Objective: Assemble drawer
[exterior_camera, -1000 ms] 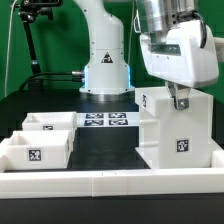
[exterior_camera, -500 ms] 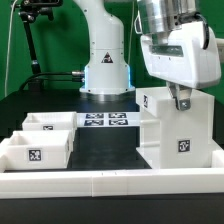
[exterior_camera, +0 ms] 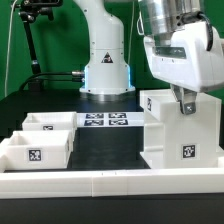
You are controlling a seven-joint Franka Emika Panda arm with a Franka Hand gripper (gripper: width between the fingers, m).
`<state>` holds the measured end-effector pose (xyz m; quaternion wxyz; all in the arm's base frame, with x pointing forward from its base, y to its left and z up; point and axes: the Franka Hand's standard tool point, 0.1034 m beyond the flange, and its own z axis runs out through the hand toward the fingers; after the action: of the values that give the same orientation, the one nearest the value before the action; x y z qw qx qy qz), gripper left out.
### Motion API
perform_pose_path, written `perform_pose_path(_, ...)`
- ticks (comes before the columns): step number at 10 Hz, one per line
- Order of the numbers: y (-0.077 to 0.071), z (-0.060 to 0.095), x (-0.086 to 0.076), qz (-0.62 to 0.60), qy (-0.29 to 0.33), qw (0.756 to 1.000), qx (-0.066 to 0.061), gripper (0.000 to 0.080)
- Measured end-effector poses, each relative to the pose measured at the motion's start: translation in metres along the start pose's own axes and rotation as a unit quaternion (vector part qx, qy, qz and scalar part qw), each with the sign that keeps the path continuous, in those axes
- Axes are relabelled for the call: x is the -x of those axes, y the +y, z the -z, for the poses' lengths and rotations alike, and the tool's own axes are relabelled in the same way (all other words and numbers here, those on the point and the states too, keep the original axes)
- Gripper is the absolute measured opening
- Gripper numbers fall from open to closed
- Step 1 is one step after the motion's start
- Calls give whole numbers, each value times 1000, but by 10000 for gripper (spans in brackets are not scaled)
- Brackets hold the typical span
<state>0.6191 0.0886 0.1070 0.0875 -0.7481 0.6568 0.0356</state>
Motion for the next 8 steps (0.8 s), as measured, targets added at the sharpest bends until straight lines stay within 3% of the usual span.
perform_pose_path(8, -15, -4, -2, -1, -1, 1000, -3, 38)
